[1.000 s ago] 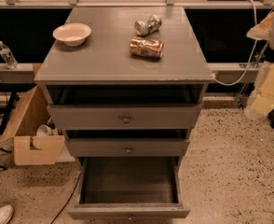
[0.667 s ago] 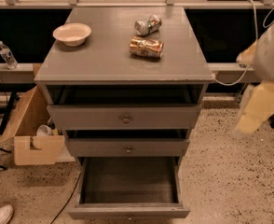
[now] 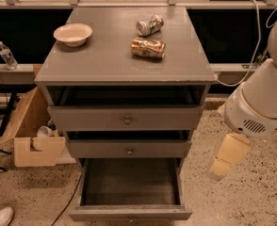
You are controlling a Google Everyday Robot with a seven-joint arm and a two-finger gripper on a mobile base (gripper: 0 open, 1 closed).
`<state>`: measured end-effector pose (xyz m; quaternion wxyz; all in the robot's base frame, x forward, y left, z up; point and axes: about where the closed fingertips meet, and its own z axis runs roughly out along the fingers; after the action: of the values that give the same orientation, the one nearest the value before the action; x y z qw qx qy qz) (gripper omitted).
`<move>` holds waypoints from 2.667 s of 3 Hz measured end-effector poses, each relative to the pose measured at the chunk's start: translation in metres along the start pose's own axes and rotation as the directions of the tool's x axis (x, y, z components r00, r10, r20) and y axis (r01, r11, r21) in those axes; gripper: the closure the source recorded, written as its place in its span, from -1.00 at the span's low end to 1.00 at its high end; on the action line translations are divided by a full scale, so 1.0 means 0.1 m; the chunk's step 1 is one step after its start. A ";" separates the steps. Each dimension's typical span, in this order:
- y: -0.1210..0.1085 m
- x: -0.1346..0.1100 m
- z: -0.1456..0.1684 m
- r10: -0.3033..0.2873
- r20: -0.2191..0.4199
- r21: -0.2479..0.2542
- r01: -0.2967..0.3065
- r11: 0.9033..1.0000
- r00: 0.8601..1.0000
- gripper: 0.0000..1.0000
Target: Close bottom drawer
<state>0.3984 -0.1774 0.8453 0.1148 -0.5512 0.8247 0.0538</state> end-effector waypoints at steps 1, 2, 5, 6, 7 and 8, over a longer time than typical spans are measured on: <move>0.02 0.01 0.07 0.009 0.004 -0.010 -0.009 1.000 1.000 -1.00; 0.08 0.05 0.62 0.054 -0.011 -0.065 -0.055 0.996 0.998 -1.00; 0.44 0.10 2.73 0.268 0.088 -0.215 -0.244 0.946 0.959 -1.00; 0.29 0.01 2.82 0.280 0.137 -0.179 -0.255 0.950 0.950 -1.00; 0.29 0.01 2.81 0.279 0.137 -0.177 -0.254 0.951 0.950 -1.00; 0.26 0.02 3.08 0.249 0.134 -0.200 -0.220 0.955 0.959 -1.00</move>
Offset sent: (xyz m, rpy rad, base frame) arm -0.0031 0.0255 -0.1511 0.0409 0.1818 -0.0839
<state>0.4134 -0.1029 0.5452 0.1215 -0.4514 0.8642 0.1862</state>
